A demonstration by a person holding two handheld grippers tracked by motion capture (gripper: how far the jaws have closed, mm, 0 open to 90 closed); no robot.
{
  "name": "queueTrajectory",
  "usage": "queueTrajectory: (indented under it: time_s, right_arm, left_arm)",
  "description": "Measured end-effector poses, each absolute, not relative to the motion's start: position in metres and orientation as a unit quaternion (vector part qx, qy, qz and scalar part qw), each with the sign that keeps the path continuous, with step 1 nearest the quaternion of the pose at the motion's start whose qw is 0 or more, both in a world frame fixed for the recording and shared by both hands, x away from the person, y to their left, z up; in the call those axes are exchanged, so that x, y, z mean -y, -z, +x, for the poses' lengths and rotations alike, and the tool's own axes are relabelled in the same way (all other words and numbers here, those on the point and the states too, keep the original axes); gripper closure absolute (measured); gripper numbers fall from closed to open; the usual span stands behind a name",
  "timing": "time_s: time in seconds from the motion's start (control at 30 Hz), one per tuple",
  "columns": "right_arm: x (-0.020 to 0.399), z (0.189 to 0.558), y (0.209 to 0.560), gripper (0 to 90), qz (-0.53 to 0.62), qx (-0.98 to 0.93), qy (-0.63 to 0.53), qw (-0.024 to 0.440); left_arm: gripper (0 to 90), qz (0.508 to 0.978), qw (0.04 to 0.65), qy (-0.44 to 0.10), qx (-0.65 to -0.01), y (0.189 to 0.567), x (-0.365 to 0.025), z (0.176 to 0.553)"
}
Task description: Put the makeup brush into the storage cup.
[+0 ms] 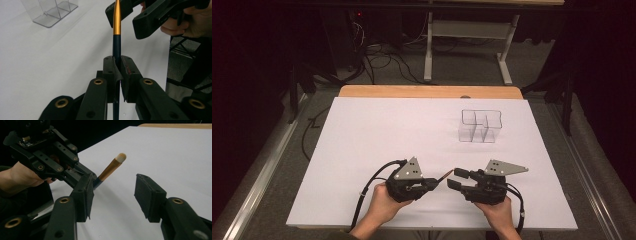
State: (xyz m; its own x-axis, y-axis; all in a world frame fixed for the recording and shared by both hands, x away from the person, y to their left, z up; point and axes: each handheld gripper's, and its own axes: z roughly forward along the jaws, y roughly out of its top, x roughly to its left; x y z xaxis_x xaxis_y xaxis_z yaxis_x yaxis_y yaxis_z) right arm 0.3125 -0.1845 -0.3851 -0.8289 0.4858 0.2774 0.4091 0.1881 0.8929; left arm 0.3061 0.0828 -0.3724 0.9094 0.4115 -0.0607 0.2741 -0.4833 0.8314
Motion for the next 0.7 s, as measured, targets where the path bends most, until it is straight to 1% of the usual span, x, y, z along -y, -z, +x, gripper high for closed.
queueTrajectory:
  time_s: [0.33,0.7]
  right_arm:
    - [0.1849,0.3149,0.3856,59.2,0.293,-0.756,-0.585,-0.001]
    - [0.1814,0.3173,0.389,66.8,0.292,-0.747,-0.596,-0.023]
  left_arm:
    - [82.9,0.857,0.472,-0.075,-0.192,0.3727,-0.0802,0.3041]
    - [82.9,0.854,0.48,-0.07,-0.19,0.3737,-0.0779,0.3029]
